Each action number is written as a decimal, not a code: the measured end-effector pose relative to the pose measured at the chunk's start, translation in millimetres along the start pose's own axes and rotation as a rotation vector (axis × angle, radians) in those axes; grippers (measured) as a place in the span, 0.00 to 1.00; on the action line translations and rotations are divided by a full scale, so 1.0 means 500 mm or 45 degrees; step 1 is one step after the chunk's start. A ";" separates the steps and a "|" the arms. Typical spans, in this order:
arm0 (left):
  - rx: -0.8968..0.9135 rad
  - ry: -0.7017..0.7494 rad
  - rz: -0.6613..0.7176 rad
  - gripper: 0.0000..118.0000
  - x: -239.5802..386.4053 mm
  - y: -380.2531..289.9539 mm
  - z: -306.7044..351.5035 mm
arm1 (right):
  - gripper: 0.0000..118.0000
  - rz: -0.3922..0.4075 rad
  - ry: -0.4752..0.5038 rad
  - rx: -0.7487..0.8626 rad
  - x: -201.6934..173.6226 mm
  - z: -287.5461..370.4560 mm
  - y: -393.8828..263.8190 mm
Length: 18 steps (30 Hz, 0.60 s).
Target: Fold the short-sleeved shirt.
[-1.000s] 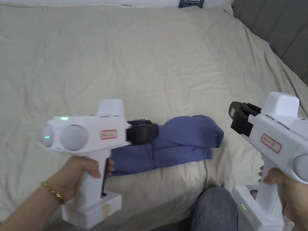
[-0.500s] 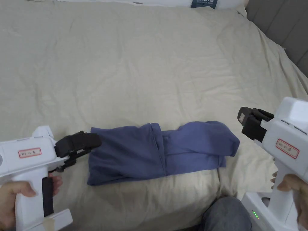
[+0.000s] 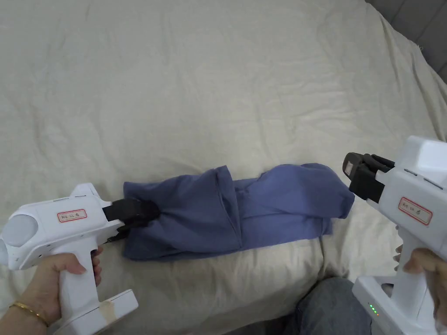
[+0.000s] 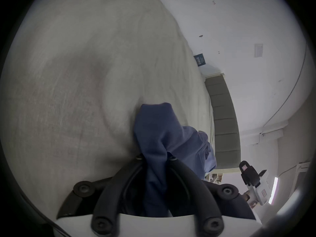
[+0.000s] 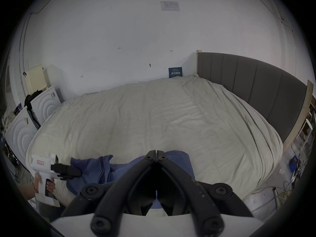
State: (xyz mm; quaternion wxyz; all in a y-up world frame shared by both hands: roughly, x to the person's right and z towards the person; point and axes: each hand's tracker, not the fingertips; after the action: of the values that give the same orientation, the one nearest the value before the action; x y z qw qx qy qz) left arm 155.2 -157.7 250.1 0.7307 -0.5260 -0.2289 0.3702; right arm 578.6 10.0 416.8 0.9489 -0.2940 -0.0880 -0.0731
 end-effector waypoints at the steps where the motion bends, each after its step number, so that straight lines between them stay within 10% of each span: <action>1: 0.014 -0.086 0.028 0.13 0.008 -0.001 0.005 | 0.01 0.016 -0.002 -0.010 -0.003 -0.004 -0.003; 10: 0.045 0.189 0.063 0.11 0.097 0.042 0.107 | 0.01 0.026 0.043 -0.013 -0.031 0.001 -0.003; 18: 0.325 0.845 -0.125 0.11 0.082 0.097 0.353 | 0.01 0.037 0.117 0.012 -0.055 0.014 -0.009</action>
State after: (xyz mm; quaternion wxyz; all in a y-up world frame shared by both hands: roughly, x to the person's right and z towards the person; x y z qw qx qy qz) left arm 38.3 -11.5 262.8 0.8419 -0.5105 0.0440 0.1694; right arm 550.1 12.6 419.2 0.9543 -0.2872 -0.0403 -0.0726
